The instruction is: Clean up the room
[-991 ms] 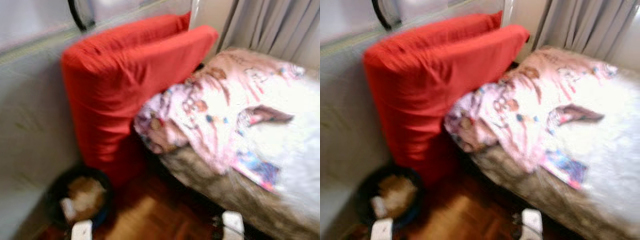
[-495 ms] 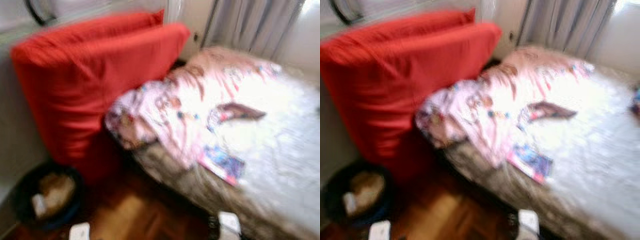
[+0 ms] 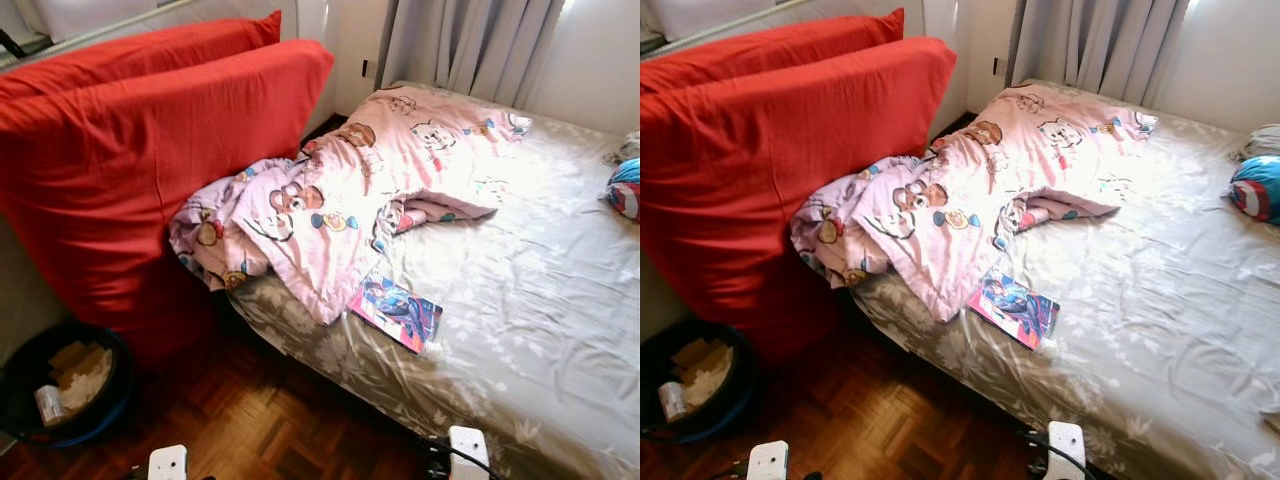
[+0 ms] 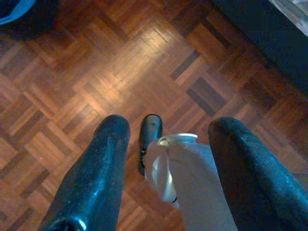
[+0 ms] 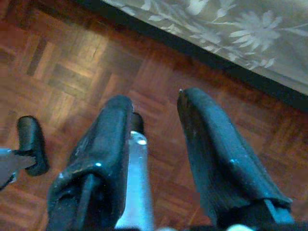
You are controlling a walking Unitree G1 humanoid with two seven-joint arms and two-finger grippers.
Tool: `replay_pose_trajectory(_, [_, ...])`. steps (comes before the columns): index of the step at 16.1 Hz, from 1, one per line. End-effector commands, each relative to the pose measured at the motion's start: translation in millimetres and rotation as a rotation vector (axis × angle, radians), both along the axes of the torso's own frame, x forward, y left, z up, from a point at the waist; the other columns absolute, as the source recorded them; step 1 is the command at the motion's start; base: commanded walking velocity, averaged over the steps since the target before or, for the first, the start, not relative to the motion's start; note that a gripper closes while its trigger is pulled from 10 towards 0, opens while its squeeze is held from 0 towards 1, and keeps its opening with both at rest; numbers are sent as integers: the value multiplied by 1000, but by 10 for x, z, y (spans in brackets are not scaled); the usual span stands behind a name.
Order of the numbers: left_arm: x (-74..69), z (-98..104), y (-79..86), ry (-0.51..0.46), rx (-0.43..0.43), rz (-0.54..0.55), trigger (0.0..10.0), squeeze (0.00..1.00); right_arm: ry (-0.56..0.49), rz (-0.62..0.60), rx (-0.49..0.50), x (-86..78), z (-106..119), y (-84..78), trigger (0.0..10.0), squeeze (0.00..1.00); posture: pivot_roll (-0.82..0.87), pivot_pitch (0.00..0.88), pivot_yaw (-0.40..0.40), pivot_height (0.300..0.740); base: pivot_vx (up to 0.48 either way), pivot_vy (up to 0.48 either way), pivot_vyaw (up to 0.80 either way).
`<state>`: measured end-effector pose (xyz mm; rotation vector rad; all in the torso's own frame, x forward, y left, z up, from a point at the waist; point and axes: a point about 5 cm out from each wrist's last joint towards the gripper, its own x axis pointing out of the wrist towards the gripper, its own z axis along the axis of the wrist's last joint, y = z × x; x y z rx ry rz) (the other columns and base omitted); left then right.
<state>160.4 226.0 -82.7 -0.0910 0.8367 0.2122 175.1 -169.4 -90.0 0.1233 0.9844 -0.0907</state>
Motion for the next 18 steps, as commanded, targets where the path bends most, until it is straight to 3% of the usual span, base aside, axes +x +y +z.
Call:
replay_pose_trajectory(1, [-212, -59, 234, 171, 30, -48, 10000, 0, 34, -133, 46, -225, -39, -409, 10000, 0, 30, 0, -9, 740, 0, 0, 0])
replay_pose_trajectory(18, [-148, -38, 214, 140, 21, -37, 10000, 0, 39, -115, 18, -201, -26, -437, 10000, 0, 38, 0, -15, 740, 0, 0, 0])
